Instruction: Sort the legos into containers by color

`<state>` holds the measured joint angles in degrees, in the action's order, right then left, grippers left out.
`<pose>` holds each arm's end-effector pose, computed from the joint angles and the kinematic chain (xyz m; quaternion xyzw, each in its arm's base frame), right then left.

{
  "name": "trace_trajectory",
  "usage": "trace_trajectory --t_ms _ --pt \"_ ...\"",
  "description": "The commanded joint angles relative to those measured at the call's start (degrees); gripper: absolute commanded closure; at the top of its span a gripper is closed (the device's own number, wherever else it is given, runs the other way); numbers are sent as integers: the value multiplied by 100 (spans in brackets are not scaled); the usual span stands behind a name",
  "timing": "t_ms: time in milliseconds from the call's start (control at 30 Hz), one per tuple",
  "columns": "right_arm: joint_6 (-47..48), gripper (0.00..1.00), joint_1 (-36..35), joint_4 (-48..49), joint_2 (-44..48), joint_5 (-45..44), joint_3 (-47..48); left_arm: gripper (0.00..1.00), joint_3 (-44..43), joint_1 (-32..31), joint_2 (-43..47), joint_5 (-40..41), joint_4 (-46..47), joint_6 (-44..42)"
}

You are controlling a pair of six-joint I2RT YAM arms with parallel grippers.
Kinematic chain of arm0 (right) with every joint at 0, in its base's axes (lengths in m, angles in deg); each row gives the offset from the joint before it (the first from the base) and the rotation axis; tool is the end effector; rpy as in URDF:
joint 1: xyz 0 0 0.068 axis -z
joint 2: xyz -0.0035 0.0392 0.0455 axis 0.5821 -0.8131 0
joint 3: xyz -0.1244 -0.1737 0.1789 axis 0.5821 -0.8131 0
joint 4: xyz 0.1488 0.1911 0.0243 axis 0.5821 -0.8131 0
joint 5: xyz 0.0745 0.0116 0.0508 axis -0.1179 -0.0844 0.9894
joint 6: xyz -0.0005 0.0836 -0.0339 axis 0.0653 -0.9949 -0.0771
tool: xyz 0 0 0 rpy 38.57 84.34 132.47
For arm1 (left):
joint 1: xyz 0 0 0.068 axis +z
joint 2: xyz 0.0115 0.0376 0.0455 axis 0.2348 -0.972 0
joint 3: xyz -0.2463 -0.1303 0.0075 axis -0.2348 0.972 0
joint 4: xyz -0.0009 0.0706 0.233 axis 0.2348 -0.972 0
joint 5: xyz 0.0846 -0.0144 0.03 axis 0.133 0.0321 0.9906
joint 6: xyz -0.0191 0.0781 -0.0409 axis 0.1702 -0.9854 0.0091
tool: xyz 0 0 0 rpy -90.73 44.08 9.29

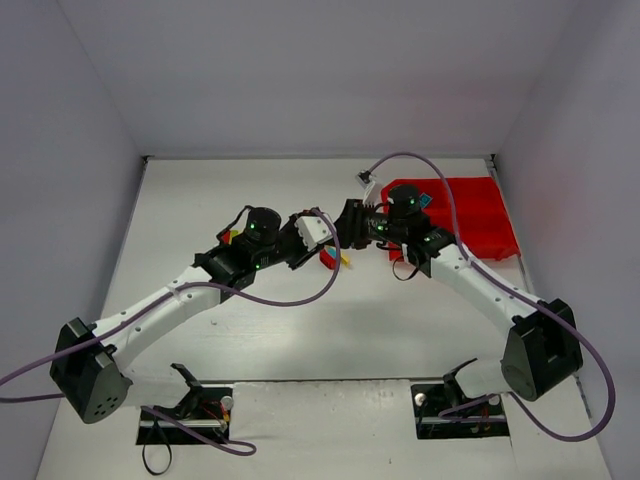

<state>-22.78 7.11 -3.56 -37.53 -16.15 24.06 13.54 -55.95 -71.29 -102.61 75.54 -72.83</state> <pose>0.2668 0.2058 0.3278 -0.2015 0.7181 0.5448 0.3832 0.2200 -0.2315 0.3323 0.4797 0.6414 -0.2312 0.5523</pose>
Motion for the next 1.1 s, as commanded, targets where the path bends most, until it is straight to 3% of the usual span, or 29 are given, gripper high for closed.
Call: trace_trajectory --t_ms 0,33,167,400,500,667,800,967,1067 --pt "183 89 45 371 45 -156 286 85 -151 -35 125 -142 410 -44" --pt "279 100 54 284 62 -305 303 85 -142 -35 108 -124 384 -9" --pt "525 100 343 -7 89 -535 383 85 138 -35 55 -89 463 96" --pt "903 100 1582 -296 168 -376 478 85 315 -8 -86 52 674 158" --pt "1368 100 1926 -586 -33 -1007 768 85 245 1 -77 43 683 237" --pt "1932 92 2137 -649 -866 -2885 1331 85 78 1 46 34 534 307" --pt "2187 89 2181 -649 -1755 -3837 1955 85 112 9 274 78 472 290" --pt "2354 82 2208 -754 -2704 -4339 2720 85 227 9 424 104 542 299" --pt "2416 66 2216 -815 -3021 -4516 2975 85 253 9 442 78 568 299"
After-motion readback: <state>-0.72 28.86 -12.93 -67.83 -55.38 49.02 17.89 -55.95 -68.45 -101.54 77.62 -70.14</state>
